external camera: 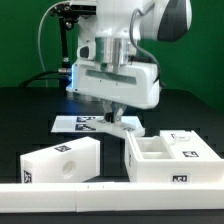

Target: Assemble cabinet

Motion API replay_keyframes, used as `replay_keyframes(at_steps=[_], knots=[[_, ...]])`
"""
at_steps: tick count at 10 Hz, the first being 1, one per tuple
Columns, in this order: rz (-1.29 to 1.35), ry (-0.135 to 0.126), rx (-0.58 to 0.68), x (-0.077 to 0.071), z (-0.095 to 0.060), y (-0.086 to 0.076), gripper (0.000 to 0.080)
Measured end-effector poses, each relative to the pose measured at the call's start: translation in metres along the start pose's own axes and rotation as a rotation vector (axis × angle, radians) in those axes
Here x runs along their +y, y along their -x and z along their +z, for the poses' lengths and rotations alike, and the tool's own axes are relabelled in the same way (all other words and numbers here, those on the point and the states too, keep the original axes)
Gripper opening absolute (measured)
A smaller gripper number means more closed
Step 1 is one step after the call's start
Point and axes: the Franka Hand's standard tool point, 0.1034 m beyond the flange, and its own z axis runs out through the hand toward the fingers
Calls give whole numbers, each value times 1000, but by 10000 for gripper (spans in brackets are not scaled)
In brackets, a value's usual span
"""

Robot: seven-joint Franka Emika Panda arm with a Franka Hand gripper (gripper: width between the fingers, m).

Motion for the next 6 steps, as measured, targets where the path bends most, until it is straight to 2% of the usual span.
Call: replay_keyframes(at_steps=[1, 5, 6], knots=[[-33, -6, -14, -7, -5, 8, 62], [194, -7, -19, -9, -4, 12, 62], [157, -14, -19, -20, -6, 23, 62]])
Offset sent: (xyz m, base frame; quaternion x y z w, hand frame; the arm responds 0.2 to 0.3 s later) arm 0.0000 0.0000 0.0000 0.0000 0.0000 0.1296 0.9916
